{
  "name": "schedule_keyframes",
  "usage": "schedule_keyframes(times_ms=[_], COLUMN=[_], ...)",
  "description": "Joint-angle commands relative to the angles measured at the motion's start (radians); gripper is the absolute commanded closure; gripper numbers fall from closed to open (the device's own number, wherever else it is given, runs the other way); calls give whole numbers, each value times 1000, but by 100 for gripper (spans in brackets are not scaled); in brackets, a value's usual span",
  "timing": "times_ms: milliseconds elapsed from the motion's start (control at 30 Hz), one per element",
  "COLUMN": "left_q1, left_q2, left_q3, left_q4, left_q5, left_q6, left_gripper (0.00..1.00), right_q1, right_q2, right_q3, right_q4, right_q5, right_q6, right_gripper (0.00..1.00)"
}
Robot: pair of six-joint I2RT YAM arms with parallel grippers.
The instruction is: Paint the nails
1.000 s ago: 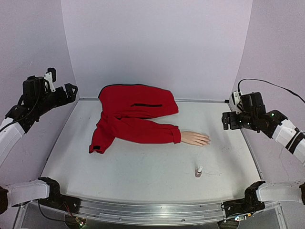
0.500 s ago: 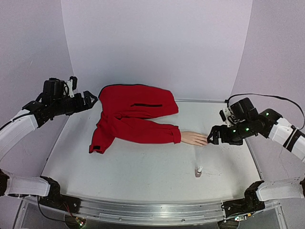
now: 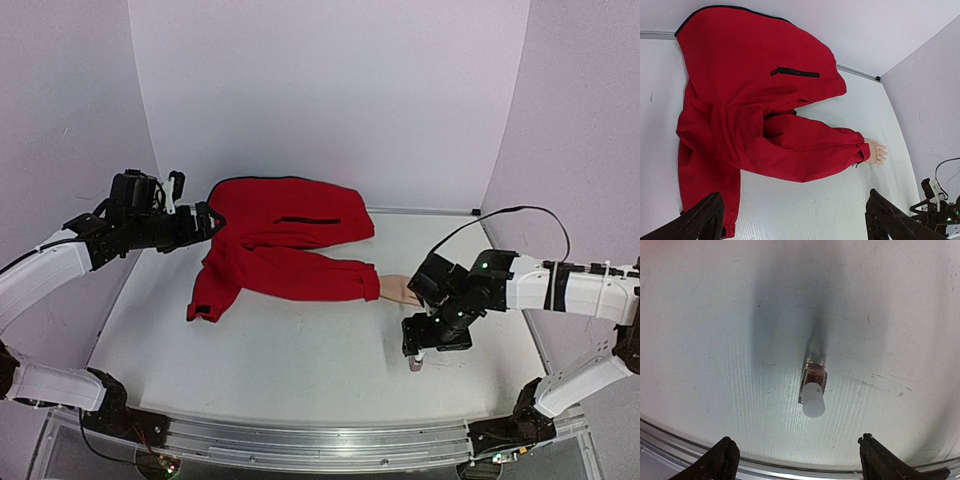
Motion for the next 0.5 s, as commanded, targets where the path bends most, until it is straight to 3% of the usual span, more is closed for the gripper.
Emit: schedule_keyframes(times_ms=[0,100,467], left_q1=[-5,-6,-8], left_q2=[4,21,46], left_q3=[9,18,33], left_q4=[57,59,61], left_q5=[13,19,28], left_q6=[-4,-6,-4], left_gripper=[1,1,1], right_q1=[5,5,-23], right_q2=[-1,53,114], right_q3=[-24,-22,-56], right_q4=[-40,-25,57], right_q5=[98,93,71], right_q6=[90,94,76], right_gripper=[20,32,50])
